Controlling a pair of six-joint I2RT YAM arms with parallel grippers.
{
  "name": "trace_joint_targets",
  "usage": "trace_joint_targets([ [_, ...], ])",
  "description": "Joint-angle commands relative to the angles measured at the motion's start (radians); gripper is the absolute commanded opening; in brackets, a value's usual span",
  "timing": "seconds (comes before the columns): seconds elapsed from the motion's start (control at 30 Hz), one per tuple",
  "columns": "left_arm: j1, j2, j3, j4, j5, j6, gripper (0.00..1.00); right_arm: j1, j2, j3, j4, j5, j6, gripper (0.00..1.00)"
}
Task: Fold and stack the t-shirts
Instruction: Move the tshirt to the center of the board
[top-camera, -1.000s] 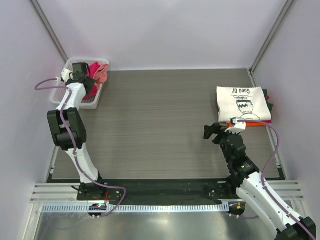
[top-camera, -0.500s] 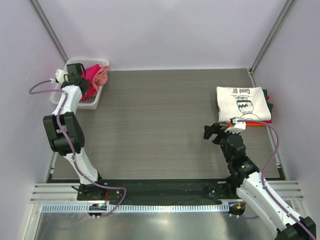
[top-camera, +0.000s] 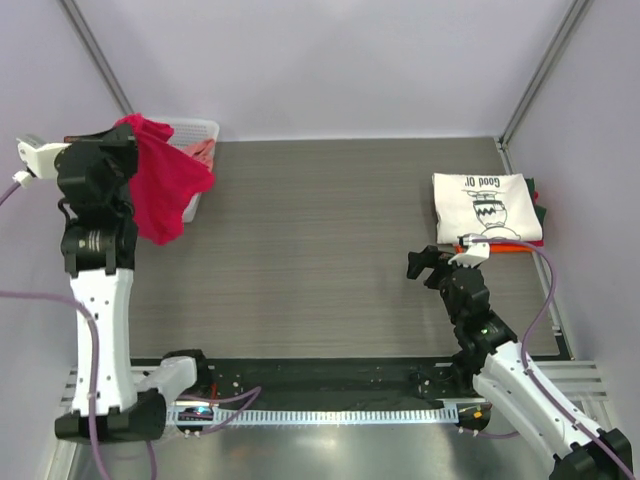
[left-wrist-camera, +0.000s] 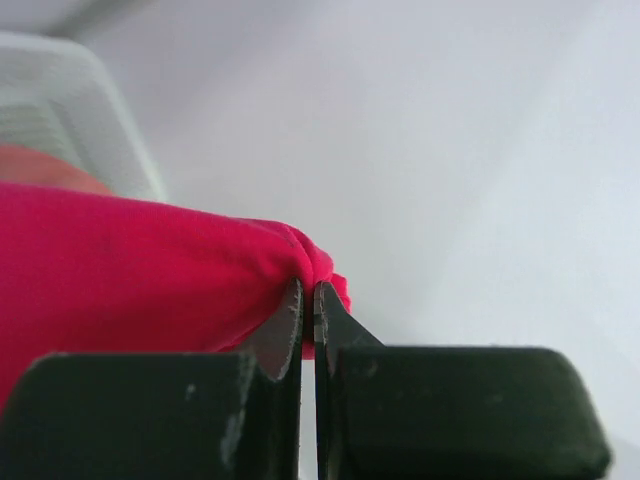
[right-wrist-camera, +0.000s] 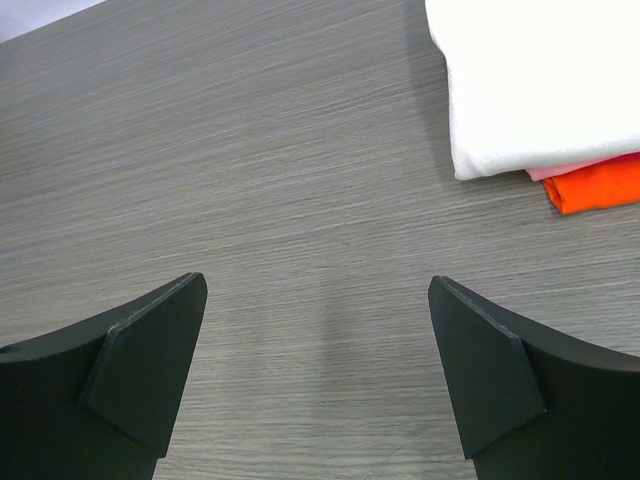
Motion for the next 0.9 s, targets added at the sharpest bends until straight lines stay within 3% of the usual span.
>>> trace_joint_targets([
  [0.0, -0.114, -0.067, 0.012, 0.070, 0.096, -0.093, 0.00, 0.004, 0.011, 0.016, 0.050, 0.027, 0.009, 0.99],
  [0.13, -0.460, -0.017, 0.044, 0.136, 0.093, -0.107, 0.00, 0.004, 0.013, 0.014, 0.053, 0.030, 0.013, 0.99],
  [0.23, -0.635, 0.099, 0.114, 0.176, 0.107, -0.079, 0.00, 0.004, 0.005, 0.009, 0.053, 0.033, 0.013, 0.99],
  [0.37, -0.684, 0.230, 0.272, 0.182, 0.167, -0.068, 0.00, 0.004, -0.013, 0.008, 0.043, 0.048, 0.018, 0.99],
  [0.47, -0.678, 0.219, 0.233, 0.187, 0.144, -0.069, 0.04, 0.004, -0.028, 0.008, 0.033, 0.053, 0.018, 0.99],
  [0.53, -0.670, 0.157, 0.100, 0.187, 0.115, -0.062, 0.06, 0.004, -0.033, 0.009, 0.029, 0.056, 0.017, 0.99],
  [0.57, -0.664, 0.128, 0.043, 0.187, 0.102, -0.065, 0.13, 0.004, -0.036, 0.008, 0.029, 0.057, 0.017, 0.99],
  [0.6, -0.653, 0.068, -0.109, 0.188, 0.087, -0.072, 0.20, 0.004, -0.038, 0.008, 0.026, 0.056, 0.018, 0.99],
  [0.67, -0.642, 0.002, -0.276, 0.193, 0.029, -0.102, 0.64, 0.004, -0.038, 0.008, 0.026, 0.054, 0.015, 0.99],
  [0.73, -0.627, -0.084, -0.494, 0.200, -0.006, -0.122, 0.99, 0.003, -0.036, 0.009, 0.026, 0.042, 0.012, 0.99],
  [0.87, -0.616, -0.198, -0.709, 0.202, -0.056, -0.063, 0.99, 0.004, -0.027, 0.012, 0.038, 0.016, 0.004, 1.00],
])
